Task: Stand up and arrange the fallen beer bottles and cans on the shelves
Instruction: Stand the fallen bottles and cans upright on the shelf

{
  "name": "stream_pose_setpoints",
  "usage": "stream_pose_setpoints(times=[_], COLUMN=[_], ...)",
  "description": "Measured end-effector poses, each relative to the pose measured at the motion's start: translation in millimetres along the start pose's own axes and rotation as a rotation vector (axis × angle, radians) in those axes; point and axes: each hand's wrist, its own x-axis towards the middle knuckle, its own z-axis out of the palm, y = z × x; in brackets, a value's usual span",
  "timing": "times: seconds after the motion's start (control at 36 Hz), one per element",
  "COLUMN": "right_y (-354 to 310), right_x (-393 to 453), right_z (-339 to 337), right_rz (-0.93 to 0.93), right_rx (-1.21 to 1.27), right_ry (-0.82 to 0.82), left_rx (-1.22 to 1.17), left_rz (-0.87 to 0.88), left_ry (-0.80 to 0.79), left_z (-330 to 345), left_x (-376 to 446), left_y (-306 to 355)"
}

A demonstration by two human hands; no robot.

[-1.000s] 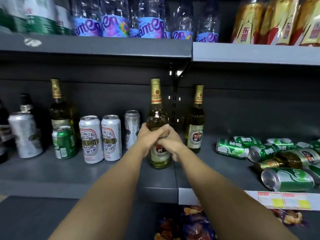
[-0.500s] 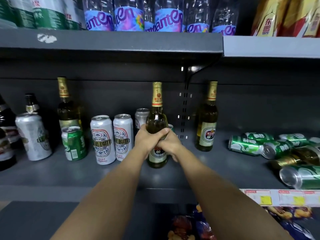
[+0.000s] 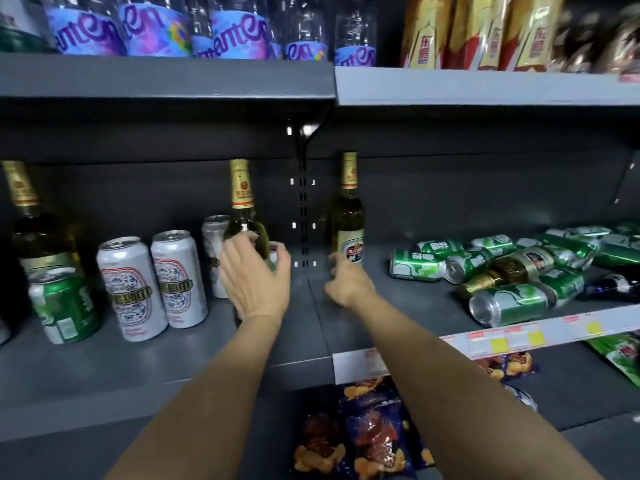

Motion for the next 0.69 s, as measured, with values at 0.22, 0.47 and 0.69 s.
stream_pose_setpoints(times=[0.22,0.47,0.69], right_y=[104,172,190], right_x=[-11,3,42], right_z=[-80,-139,-145], right_rz=[0.116,0.136,0.125], right_rx=[-0.472,-0.63,-0.622], right_ry=[0.117,0.113,0.02], left_rx=[0.076,0.165,0.193], left_rz=[0.023,-0.016,-0.015], left_ry=[-0.473,-0.779,-0.876], left_z=[55,110,161], left_x=[-59,-106,-104], left_y=[60,106,113])
